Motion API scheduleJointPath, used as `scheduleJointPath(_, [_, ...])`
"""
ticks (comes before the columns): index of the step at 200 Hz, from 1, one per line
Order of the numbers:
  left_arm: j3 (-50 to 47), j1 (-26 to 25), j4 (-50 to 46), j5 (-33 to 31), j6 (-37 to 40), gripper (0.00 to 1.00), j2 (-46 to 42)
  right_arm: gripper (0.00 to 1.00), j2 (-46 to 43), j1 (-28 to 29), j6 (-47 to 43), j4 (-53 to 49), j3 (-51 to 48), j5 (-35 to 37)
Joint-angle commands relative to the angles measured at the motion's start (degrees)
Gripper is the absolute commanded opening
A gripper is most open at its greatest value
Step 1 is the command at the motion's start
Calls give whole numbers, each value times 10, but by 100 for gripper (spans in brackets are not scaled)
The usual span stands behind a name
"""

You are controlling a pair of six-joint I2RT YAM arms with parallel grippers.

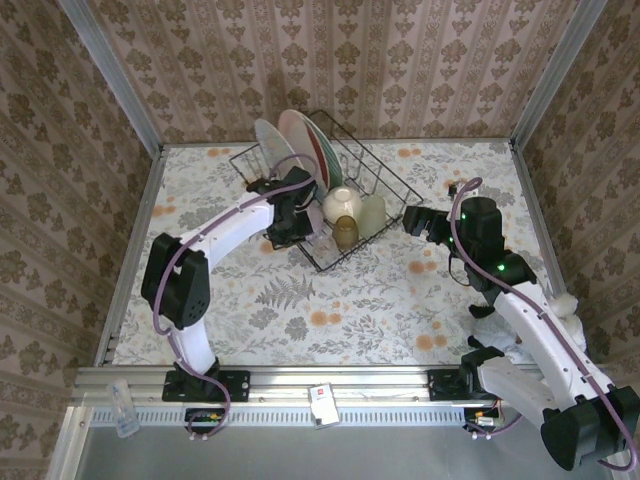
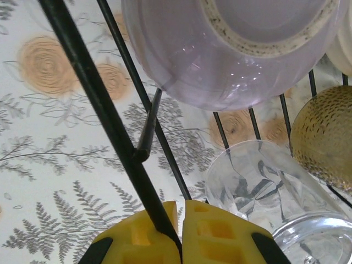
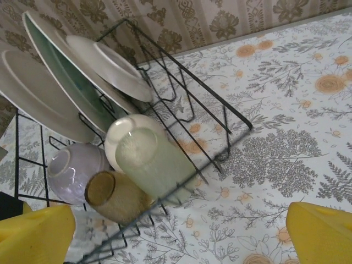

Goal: Unload the mixed dishes from the dish rack

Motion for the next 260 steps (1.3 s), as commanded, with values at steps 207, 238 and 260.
scheduleJointPath(207, [13,-99,48,140,234,0,54,99,25,12,-1,-44,67,43])
scheduleJointPath(238, [-1,-98,62,136,218,3,45,97,24,26,-1,-59,87,56])
scheduleJointPath(260, [-10,-97,75,133,213,23,25,96,33,43,-3,-72,114,68])
